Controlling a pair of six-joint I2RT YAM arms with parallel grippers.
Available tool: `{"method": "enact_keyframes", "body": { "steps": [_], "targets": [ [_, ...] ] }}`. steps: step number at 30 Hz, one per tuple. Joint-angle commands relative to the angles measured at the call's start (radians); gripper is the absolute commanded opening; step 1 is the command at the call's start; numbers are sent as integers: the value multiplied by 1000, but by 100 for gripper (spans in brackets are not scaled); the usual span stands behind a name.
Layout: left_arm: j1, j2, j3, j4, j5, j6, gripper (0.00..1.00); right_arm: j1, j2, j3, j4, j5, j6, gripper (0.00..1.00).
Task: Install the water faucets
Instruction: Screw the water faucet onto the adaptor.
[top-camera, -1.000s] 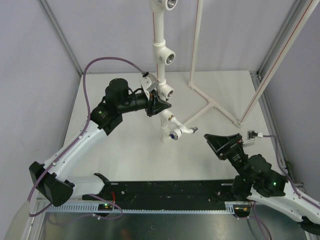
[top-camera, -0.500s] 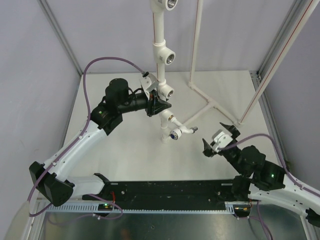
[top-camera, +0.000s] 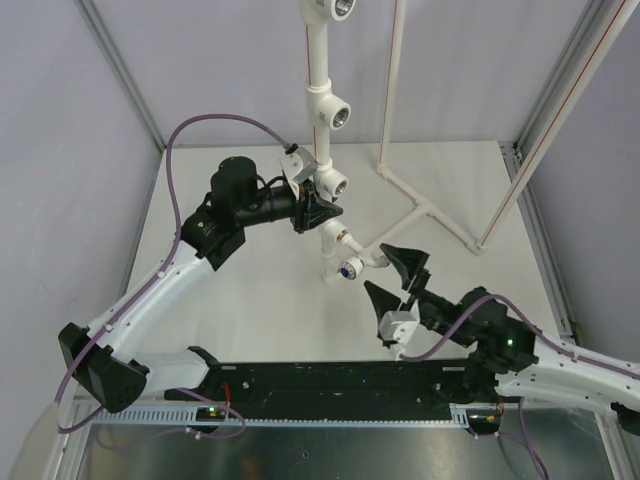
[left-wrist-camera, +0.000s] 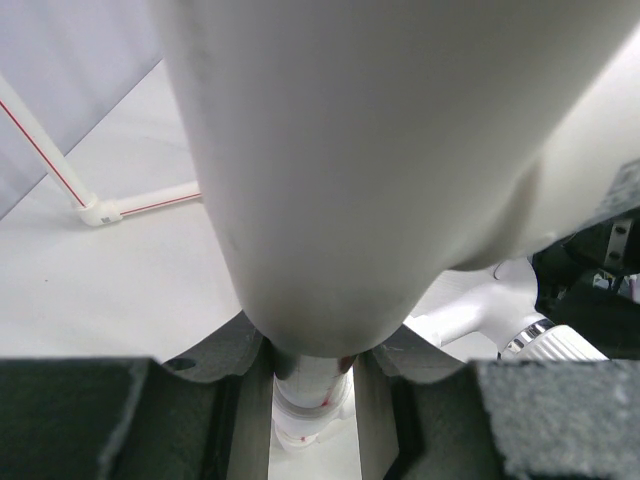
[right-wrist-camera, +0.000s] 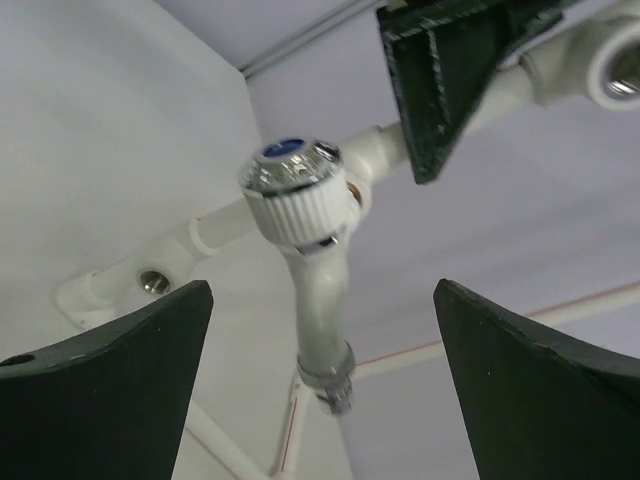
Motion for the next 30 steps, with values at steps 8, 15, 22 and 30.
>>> {"method": "enact_keyframes", "body": {
  "steps": [8,15,22,30],
  "targets": [
    [-18,29,-6,-112,92,-84,2,-21,236,47,283,-62,18,88],
    [-16,26,-6,-112,94,-85,2,-48,240,54,327,42,257,12],
    [-15,24,-7,-113,91,-84,2,-35,202,64,409,266,999,0],
    [-14,28,-6,-112,94,-85,2,-24,216,-69,620,378,2140,0]
  ]
}}
